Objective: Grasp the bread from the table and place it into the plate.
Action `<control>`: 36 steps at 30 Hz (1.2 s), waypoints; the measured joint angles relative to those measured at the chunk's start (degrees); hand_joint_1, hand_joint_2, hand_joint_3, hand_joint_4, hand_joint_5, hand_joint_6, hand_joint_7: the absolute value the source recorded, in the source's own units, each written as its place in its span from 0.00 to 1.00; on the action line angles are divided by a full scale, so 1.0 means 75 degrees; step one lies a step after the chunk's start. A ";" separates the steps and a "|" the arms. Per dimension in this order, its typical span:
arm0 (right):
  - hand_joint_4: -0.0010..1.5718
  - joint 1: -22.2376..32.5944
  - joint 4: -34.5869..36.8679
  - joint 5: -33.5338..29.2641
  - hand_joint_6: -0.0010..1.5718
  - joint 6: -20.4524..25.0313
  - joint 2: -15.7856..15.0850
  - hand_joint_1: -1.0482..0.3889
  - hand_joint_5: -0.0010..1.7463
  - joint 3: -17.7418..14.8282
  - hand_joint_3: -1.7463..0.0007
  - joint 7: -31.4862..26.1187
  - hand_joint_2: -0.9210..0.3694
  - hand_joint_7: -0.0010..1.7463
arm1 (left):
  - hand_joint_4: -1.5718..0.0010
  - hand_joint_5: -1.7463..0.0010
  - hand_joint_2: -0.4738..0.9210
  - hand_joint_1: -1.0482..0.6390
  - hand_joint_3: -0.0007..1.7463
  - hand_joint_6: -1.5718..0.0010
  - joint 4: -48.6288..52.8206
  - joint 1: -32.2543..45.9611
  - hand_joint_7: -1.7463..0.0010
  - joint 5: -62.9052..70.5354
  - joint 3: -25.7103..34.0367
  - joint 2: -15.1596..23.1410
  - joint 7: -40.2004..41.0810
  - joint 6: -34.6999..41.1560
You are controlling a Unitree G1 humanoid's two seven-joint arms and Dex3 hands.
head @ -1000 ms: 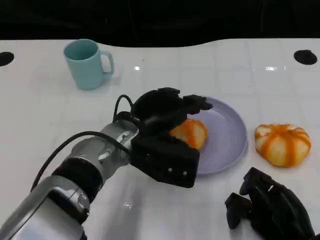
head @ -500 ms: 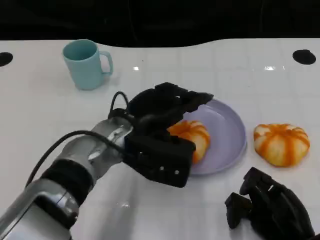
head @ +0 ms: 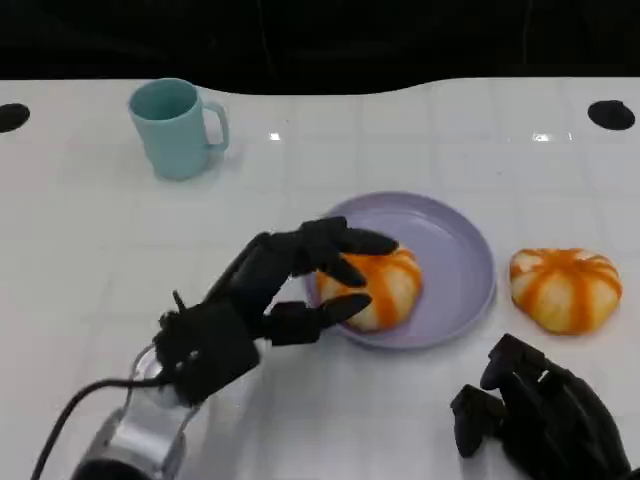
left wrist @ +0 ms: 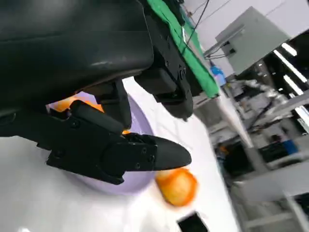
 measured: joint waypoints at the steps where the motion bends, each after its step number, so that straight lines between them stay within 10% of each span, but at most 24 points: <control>1: 0.48 0.0007 -0.0007 0.0000 0.43 0.0001 -0.0001 0.35 0.97 0.0001 0.86 -0.0001 0.00 0.82 | 0.69 0.05 1.00 0.24 0.20 0.67 -0.0248 0.0216 0.23 -0.0295 0.0095 -0.0071 -0.0199 0.0078; 20: 0.48 0.0141 -0.0243 0.0051 0.42 0.0082 -0.0041 0.35 0.99 0.0104 0.86 0.0048 0.00 0.84 | 0.47 0.00 1.00 0.24 0.20 0.62 -0.5003 0.4217 0.00 -0.4441 0.0699 -0.0441 -0.2295 0.4868; 36: 0.49 0.0100 -0.0061 0.0076 0.43 0.0103 -0.0139 0.34 0.97 -0.0006 0.86 0.0081 0.00 0.83 | 0.45 0.00 1.00 0.24 0.18 0.61 -0.5149 0.4622 0.00 -0.4495 0.1205 -0.0623 -0.2791 0.5622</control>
